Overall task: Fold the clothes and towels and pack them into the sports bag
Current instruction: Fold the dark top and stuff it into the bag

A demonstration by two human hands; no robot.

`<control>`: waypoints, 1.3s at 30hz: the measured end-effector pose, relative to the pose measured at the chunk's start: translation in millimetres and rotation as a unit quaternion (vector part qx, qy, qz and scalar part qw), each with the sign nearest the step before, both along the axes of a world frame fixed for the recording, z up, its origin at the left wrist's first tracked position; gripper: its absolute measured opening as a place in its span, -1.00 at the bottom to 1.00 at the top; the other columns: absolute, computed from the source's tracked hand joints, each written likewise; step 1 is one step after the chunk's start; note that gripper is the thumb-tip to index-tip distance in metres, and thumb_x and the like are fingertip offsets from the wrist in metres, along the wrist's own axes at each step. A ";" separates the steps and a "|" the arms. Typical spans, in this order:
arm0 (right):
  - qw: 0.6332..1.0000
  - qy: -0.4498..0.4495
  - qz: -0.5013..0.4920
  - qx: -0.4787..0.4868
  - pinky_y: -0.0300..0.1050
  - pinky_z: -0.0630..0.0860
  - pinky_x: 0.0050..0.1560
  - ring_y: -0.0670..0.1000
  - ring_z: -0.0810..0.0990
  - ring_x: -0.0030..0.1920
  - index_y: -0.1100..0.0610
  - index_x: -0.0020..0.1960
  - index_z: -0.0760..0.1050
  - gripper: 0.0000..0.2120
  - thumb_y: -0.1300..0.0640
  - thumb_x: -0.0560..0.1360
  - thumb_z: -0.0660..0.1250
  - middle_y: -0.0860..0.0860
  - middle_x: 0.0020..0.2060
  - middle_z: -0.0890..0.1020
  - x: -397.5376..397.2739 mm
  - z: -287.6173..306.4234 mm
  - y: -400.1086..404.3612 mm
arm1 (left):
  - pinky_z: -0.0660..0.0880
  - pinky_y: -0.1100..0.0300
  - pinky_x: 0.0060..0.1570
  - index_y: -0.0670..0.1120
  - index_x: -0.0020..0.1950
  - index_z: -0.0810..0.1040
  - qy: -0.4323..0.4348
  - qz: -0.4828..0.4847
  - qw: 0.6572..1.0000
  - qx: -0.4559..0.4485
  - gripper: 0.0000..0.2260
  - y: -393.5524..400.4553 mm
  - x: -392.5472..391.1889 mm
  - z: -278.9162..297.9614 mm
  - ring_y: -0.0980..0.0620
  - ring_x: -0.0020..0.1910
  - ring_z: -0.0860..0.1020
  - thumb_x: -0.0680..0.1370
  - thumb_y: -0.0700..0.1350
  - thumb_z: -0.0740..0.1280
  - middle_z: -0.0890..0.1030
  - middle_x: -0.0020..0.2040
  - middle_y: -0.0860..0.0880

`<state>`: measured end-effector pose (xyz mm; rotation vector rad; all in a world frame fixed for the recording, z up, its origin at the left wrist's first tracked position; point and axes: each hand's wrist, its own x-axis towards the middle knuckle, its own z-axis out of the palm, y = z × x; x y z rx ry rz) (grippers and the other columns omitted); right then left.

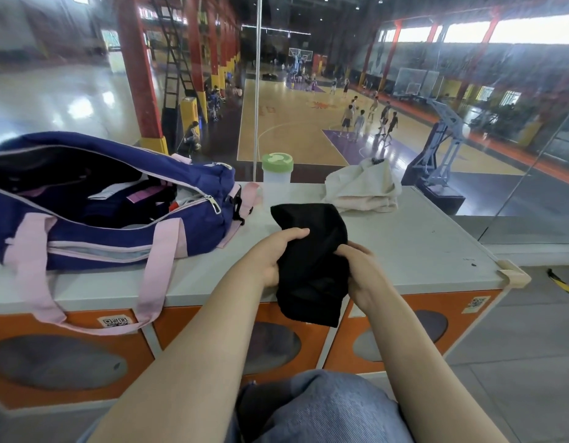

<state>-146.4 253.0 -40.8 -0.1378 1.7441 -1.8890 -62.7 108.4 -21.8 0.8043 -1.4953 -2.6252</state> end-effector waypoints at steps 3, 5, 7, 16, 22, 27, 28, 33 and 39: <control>0.998 -0.023 0.003 -0.052 0.02 0.63 0.04 0.11 0.68 0.06 0.17 0.22 0.56 -0.67 0.09 0.50 0.39 0.14 0.06 0.69 6.6 4.1 -2.7 | 0.58 0.01 0.06 -0.10 0.27 0.55 0.050 0.007 0.998 -0.036 -0.70 -1.3 8.8 10.2 -0.14 0.07 0.65 0.53 -0.16 0.37 0.68 0.10 -0.15; 0.996 -0.035 0.022 -0.074 0.09 0.56 0.20 0.12 0.66 0.11 0.15 0.25 0.54 -0.60 -0.03 0.49 0.41 0.11 0.08 0.69 11.5 8.0 -6.7 | 0.59 0.02 0.03 -0.05 0.26 0.52 0.083 0.018 0.994 -0.073 -0.70 -1.5 17.6 20.5 -0.12 0.05 0.65 0.56 -0.27 0.29 0.67 0.09 -0.13; 0.994 -0.047 0.062 -0.079 0.11 0.51 0.27 0.12 0.64 0.16 0.12 0.30 0.52 -0.52 -0.12 0.48 0.41 0.09 0.13 0.67 19.9 13.4 -13.6 | 0.60 0.06 -0.01 0.00 0.22 0.52 0.101 0.031 0.989 -0.102 -0.67 -3.8 29.2 32.2 -0.08 0.01 0.65 0.57 -0.34 0.21 0.67 0.06 -0.10; 0.967 -0.038 0.246 -0.055 0.03 0.53 0.23 0.08 0.63 0.17 0.06 0.26 0.57 -0.58 -0.17 0.52 0.33 0.06 0.13 0.68 66.1 53.0 -74.4 | 0.58 -0.03 0.08 0.00 0.31 0.50 0.113 0.102 0.984 -0.094 -0.61 -60.6 108.3 48.4 -0.15 0.12 0.63 0.58 -0.35 0.20 0.66 0.14 -0.14; 0.956 0.098 0.276 -0.036 -0.05 0.57 0.15 0.03 0.66 0.10 0.06 0.24 0.54 -0.73 0.17 0.54 0.33 0.01 0.07 0.70 94.8 79.7 -139.9 | 0.59 0.00 -0.03 0.01 0.29 0.51 0.126 0.134 0.978 -0.092 -0.61 -107.0 159.8 53.0 -0.14 0.07 0.65 0.57 -0.36 0.18 0.66 0.13 -0.16; 0.936 0.256 0.237 0.045 0.06 0.52 0.23 0.01 0.60 0.13 -0.09 0.24 0.47 -0.58 0.19 0.42 0.34 -0.06 0.08 0.64 122.7 83.8 -190.8 | 0.55 0.00 0.01 0.10 0.27 0.50 0.031 0.187 0.955 -0.228 -0.62 -143.5 184.6 54.0 -0.08 0.09 0.61 0.57 -0.29 0.22 0.66 0.11 -0.04; 0.925 0.290 0.235 0.064 0.07 0.50 0.23 0.02 0.58 0.15 -0.11 0.26 0.45 -0.55 0.14 0.40 0.33 -0.08 0.09 0.63 127.2 83.0 -200.1 | 0.55 -0.02 0.04 0.09 0.28 0.48 -0.011 0.195 0.937 -0.289 -0.65 -153.8 187.5 53.3 -0.06 0.08 0.60 0.56 -0.25 0.23 0.65 0.12 -0.03; 0.903 0.338 0.251 0.087 -0.37 0.40 -0.10 -0.18 0.50 -0.08 -0.06 0.27 0.46 -0.61 0.25 0.49 0.24 -0.15 -0.05 0.57 142.1 81.0 -220.9 | 0.44 -0.05 0.25 0.02 0.49 0.24 -0.147 0.233 0.773 -0.571 -0.46 -199.4 191.9 57.0 -0.09 0.25 0.49 0.51 -0.15 0.26 0.47 0.35 -0.04; 0.904 0.324 0.258 0.105 0.01 0.52 0.17 0.01 0.56 0.10 -0.02 0.31 0.43 -0.55 0.25 0.45 0.23 -0.05 0.06 0.62 143.3 58.5 -235.6 | 0.41 0.09 0.23 0.11 0.32 0.46 -0.074 0.161 0.809 -0.560 -0.67 -209.0 156.3 70.6 0.06 0.23 0.47 0.60 -0.12 0.15 0.53 0.23 0.09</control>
